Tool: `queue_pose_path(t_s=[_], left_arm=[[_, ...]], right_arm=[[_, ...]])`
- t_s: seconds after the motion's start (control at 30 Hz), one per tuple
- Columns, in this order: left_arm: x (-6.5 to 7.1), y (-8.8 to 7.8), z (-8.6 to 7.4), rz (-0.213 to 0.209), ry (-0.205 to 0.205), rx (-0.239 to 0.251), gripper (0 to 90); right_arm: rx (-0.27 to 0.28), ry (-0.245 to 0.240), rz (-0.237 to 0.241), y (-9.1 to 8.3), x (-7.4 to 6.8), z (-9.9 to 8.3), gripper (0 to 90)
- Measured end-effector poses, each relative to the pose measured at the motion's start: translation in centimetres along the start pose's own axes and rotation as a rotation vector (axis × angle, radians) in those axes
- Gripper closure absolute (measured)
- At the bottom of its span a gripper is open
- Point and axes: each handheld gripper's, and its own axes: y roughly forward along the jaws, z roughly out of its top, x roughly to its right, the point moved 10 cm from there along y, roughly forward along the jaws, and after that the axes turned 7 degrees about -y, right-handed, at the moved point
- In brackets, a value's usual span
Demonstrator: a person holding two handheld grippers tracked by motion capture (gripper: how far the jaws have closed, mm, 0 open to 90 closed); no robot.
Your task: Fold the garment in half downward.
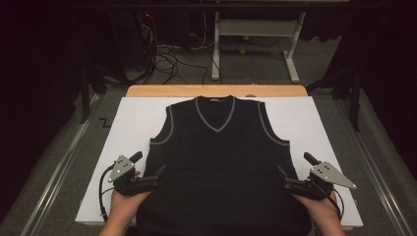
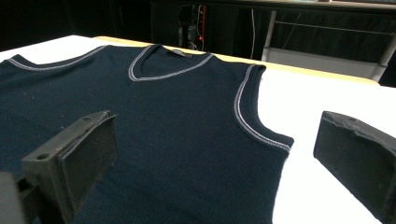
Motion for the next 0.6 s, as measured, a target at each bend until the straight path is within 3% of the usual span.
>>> queue_pose_path(t_s=[0.17, 0.23, 0.33, 0.4, 0.5, 0.53, 0.6], left_arm=[[-0.7, -0.2, -0.3, 0.038, 0.007, -0.047, 0.0], [-1.4, 0.0, -0.9, 0.085, 0.007, -0.107, 0.0], [-2.3, 0.5, -1.7, 0.121, -0.015, -0.194, 0.0], [-2.9, 0.8, -2.5, 0.15, -0.015, -0.26, 0.7], [-3.3, 0.9, -3.1, 0.178, -0.027, -0.294, 3.6], [-3.6, 1.0, -3.7, 0.185, -0.045, -0.322, 6.4], [-3.9, 1.1, -4.0, 0.202, -0.055, -0.341, 7.4]], right_arm=[[-0.022, -0.012, -0.012, 0.7, 0.0, -0.2, 0.2], [-0.032, -0.019, -0.016, 1.2, -0.1, -0.2, 0.2], [-0.058, -0.028, -0.018, 1.8, -0.1, -0.4, 0.2], [-0.101, -0.034, -0.03, 2.4, 0.1, -0.7, 0.2], [-0.149, -0.032, -0.036, 3.0, 0.5, -1.2, 0.3], [-0.199, -0.021, -0.04, 3.4, 0.9, -1.8, 0.6], [-0.214, -0.014, -0.042, 3.4, 1.0, -2.0, 0.9]])
